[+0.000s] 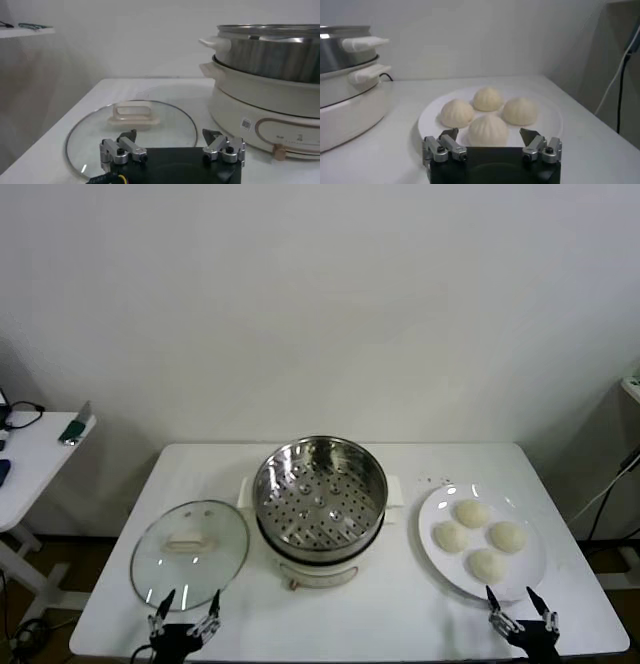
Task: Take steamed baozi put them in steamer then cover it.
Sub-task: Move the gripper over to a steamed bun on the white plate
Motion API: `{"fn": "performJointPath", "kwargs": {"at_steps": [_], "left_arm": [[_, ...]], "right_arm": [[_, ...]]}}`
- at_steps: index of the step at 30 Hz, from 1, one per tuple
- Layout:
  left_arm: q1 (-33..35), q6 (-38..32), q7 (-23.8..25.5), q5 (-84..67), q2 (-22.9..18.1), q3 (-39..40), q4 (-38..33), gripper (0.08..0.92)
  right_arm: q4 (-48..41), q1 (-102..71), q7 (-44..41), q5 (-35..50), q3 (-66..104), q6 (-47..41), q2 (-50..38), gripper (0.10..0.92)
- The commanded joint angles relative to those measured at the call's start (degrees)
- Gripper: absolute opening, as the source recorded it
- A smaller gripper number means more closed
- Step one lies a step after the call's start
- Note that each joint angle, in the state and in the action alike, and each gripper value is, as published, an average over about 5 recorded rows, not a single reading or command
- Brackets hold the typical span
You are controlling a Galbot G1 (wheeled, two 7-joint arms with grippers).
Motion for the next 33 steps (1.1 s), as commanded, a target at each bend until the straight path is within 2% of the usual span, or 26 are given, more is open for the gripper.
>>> {"fn": "performJointPath", "kwargs": {"at_steps": [1,5,10,14,18,23,27,30,33], "left_arm": [[-0.33,0.02,-0.01,0.18,0.01,0.39,-0.06,0.823],[-0.71,-0.12,-0.02,0.17,0.03,0.85,-0.03,0.823],[-1.15,-0.23,-0.02,-0.03,0.05,1.25,-0.26,0.823],[-1.75,-0.21,-0.05,-0.14,0.09,1.16,-0.32,0.823],[-2.26,-0.20,-0.05,-0.11,0.02,1.19,-0.29,0.823],[-2.47,-0.10,-0.01,0.07,-0.11,1.32,-0.30,0.823],[-2.37,-0.07,0.05,0.23,-0.11,1.26,-0.36,0.823],[-2.23,-0.12,0.04,0.25,-0.14,1.17,-0.35,0.823],[-2.01,-0.24,0.04,0.24,-0.19,1.15,-0.34,0.823]], "right_arm": [[1.22,7.97,-0.16,-0.51,3.81,-12.58,-3.95,0.823],[-2.25,19.51,-2.53,-2.19,2.72,-18.05,-9.99,0.823],[-8.88,35.50,-9.74,-5.39,-5.69,-25.47,-22.55,0.823],[-13.92,47.67,-22.35,-8.69,-18.37,-26.69,-34.31,0.823],[-19.47,60.70,-37.44,-15.88,-33.37,-20.78,-41.49,0.823],[-28.54,79.84,-53.73,-24.93,-54.84,-9.82,-43.27,0.823],[-34.80,98.94,-65.51,-26.48,-74.96,-2.08,-42.14,0.823],[-38.26,112.04,-70.82,-26.33,-89.53,0.02,-39.66,0.823],[-40.67,120.94,-72.39,-25.89,-100.51,0.36,-36.60,0.823]]}}
